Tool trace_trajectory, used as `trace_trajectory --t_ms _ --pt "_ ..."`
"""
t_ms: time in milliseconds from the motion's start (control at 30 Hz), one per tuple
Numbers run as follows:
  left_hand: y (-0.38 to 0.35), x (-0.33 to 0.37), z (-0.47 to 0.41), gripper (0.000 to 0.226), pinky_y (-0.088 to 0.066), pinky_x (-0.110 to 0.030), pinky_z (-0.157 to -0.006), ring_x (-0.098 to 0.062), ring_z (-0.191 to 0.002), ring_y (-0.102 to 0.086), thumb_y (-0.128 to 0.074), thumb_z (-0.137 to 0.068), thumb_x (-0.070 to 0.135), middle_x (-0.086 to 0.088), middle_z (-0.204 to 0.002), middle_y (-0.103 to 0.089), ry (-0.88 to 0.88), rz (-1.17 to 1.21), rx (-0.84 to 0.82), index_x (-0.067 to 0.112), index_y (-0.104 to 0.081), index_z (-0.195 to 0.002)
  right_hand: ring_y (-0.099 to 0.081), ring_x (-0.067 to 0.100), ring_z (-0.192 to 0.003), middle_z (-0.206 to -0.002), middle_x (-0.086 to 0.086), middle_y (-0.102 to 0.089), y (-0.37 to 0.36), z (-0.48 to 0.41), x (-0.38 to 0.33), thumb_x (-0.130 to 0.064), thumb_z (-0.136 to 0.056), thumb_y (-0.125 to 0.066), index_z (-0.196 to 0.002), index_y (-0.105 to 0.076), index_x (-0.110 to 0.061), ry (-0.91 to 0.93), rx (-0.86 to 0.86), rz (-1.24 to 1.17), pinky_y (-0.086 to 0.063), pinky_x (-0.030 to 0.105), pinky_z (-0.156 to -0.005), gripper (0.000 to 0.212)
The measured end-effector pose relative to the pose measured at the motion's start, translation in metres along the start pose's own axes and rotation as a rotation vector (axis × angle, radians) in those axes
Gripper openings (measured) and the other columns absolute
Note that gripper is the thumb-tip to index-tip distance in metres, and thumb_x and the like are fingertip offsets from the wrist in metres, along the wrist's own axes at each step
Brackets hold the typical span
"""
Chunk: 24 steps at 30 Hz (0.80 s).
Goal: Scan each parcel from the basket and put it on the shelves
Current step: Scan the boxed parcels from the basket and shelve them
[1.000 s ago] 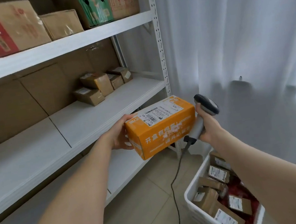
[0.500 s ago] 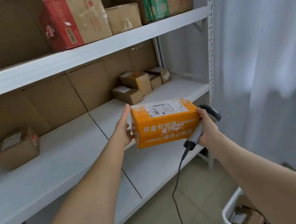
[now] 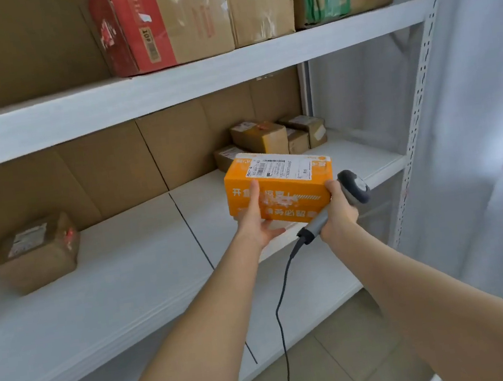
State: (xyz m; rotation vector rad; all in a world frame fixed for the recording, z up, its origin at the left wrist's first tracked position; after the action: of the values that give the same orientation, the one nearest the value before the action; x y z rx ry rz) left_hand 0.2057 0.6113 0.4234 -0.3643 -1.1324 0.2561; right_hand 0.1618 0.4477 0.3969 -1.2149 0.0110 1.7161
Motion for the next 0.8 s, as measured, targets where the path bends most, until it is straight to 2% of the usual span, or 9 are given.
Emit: trace_trajectory --t_ms 167,267,333,400,433,533,600,700,800 --pt "-0.008 0.02 -0.042 0.086 -0.037 -0.066 -0.098 -0.034 -0.117 -0.054 -0.076 -0.068 0.059 -0.008 -0.128 -0.058 -0.009 0.059 0.17 0.029 -0.034 -0.137 -0.066 0.024 -0.099 -0.11 0.004 -0.068 -0.049 -0.024 -0.003 -0.032 -0.08 -0.076 -0.1 -0.057 -0.027 0.053 -0.101 0.114 -0.053 0.045 -0.092 0.028" --pt "-0.001 0.037 -0.063 0.077 -0.047 -0.055 -0.084 -0.029 -0.093 -0.059 -0.081 -0.068 0.049 -0.008 -0.106 -0.062 -0.019 0.113 0.238 0.026 -0.04 -0.129 -0.066 0.021 -0.092 -0.105 0.002 -0.067 -0.074 -0.035 0.001 -0.034 -0.08 -0.078 -0.101 -0.055 -0.027 0.047 -0.186 0.181 -0.054 0.037 -0.078 0.032" --pt "0.011 0.051 -0.076 0.064 -0.049 -0.047 -0.073 -0.025 -0.081 -0.057 -0.078 -0.07 0.049 -0.006 -0.095 -0.061 -0.027 0.098 0.273 0.025 -0.042 -0.118 -0.063 0.022 -0.092 -0.105 0.004 -0.064 -0.082 -0.046 0.002 -0.034 -0.079 -0.079 -0.102 -0.052 -0.025 0.027 -0.196 0.219 -0.053 0.038 -0.077 0.037" --pt "0.03 0.067 -0.089 0.062 -0.047 -0.041 -0.062 -0.024 -0.079 -0.058 -0.076 -0.071 0.049 -0.008 -0.102 -0.064 -0.042 0.035 0.317 0.024 -0.044 -0.118 -0.059 0.027 -0.091 -0.102 0.008 -0.06 -0.089 -0.06 -0.001 -0.033 -0.079 -0.08 -0.107 -0.049 -0.022 -0.007 -0.181 0.25 -0.054 0.045 -0.077 0.042" --pt "0.041 0.075 -0.095 0.066 -0.046 -0.039 -0.06 -0.024 -0.081 -0.058 -0.075 -0.071 0.049 -0.008 -0.107 -0.064 -0.05 -0.007 0.35 0.023 -0.044 -0.123 -0.059 0.028 -0.087 -0.096 0.009 -0.057 -0.095 -0.065 -0.004 -0.032 -0.079 -0.08 -0.109 -0.048 -0.021 -0.026 -0.187 0.262 -0.054 0.044 -0.068 0.045" --pt "0.075 0.096 -0.116 0.067 -0.045 -0.041 -0.064 -0.024 -0.077 -0.056 -0.072 -0.074 0.05 -0.007 -0.099 -0.062 -0.058 -0.096 0.435 0.024 -0.042 -0.127 -0.061 0.037 -0.089 -0.092 0.012 -0.05 -0.12 -0.077 -0.008 -0.034 -0.08 -0.079 -0.116 -0.043 -0.018 -0.109 -0.232 0.288 -0.051 0.041 -0.052 0.053" --pt "0.091 0.105 -0.134 0.056 -0.046 -0.044 -0.073 -0.024 -0.075 -0.055 -0.069 -0.077 0.052 -0.005 -0.087 -0.059 -0.051 -0.125 0.457 0.024 -0.042 -0.117 -0.063 0.037 -0.088 -0.099 0.015 -0.052 -0.141 -0.08 0.0 -0.039 -0.08 -0.078 -0.122 -0.044 -0.014 -0.188 -0.301 0.338 -0.054 0.042 -0.054 0.059" --pt "0.109 0.113 -0.164 0.05 -0.045 -0.048 -0.09 -0.026 -0.082 -0.058 -0.067 -0.077 0.056 -0.005 -0.085 -0.061 -0.033 -0.189 0.478 0.022 -0.05 -0.109 -0.062 0.039 -0.099 -0.116 0.018 -0.054 -0.173 -0.086 0.022 -0.044 -0.08 -0.075 -0.133 -0.042 -0.011 -0.254 -0.39 0.435 -0.055 0.043 -0.06 0.07" --pt "0.125 0.12 -0.193 0.05 -0.044 -0.051 -0.092 -0.028 -0.092 -0.059 -0.066 -0.077 0.057 -0.005 -0.092 -0.064 -0.03 -0.23 0.502 0.023 -0.052 -0.111 -0.057 0.041 -0.112 -0.129 0.018 -0.051 -0.199 -0.095 0.042 -0.041 -0.081 -0.076 -0.134 -0.041 -0.013 -0.264 -0.397 0.458 -0.056 0.045 -0.064 0.069"
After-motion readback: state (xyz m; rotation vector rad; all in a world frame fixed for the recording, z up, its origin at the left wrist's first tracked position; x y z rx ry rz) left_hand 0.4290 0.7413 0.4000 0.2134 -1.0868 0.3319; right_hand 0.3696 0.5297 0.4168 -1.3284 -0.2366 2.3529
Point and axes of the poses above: each hand's wrist, its own z-axis away from the middle knuckle, its own y-axis out of the back of the hand, x = y × z, the point moved 8 cm from there along -z, towards the middle knuckle
